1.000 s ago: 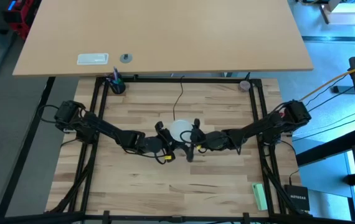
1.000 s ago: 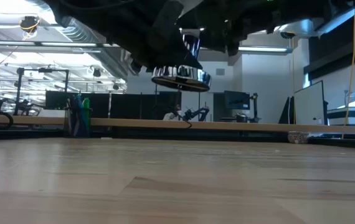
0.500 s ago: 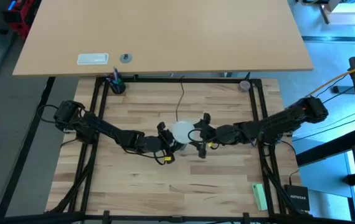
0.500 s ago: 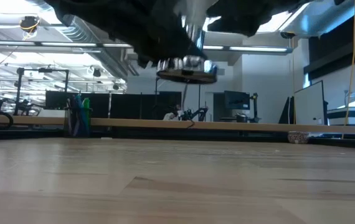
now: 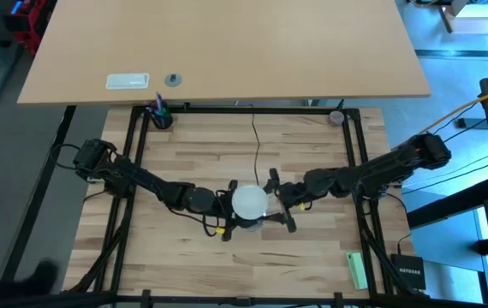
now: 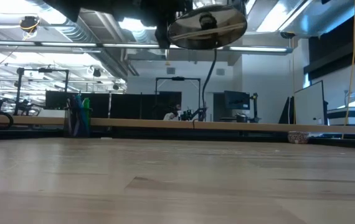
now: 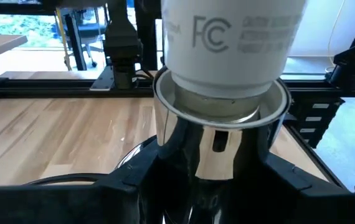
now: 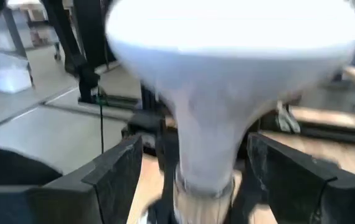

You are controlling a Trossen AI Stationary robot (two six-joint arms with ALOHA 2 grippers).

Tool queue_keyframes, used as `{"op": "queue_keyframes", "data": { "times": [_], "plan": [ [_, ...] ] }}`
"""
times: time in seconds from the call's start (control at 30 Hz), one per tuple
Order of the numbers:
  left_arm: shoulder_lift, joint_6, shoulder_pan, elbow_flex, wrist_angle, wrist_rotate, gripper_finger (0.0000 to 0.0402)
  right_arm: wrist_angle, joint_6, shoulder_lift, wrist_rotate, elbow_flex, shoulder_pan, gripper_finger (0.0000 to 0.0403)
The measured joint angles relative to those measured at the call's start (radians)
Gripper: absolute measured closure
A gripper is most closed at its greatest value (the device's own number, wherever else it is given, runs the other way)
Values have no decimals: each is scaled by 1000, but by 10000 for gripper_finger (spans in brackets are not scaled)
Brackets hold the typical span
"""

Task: Screw lightbulb
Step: Insert the lightbulb into the lamp

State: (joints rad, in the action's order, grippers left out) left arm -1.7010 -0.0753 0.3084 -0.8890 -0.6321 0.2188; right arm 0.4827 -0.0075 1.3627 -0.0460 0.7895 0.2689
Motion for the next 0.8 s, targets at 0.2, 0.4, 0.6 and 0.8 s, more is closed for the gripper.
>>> {"op": "queue_keyframes", "data": {
  "times": [0.2, 0.4, 0.6, 0.8],
  "plan": [
    [-1, -2, 0, 0, 0, -3, 231, 83, -24, 43, -1, 0, -3, 109],
    [-1, -8, -3, 1, 0, -3, 231, 107, -20, 64, -3, 0, -3, 124],
    [-1, -29, -15, 1, 11, -7, 231, 108, -23, 63, 0, 0, -1, 193],
    [-1, -48, -25, 2, 27, -5, 231, 93, -21, 68, 51, 0, -1, 252]
  ]
}}
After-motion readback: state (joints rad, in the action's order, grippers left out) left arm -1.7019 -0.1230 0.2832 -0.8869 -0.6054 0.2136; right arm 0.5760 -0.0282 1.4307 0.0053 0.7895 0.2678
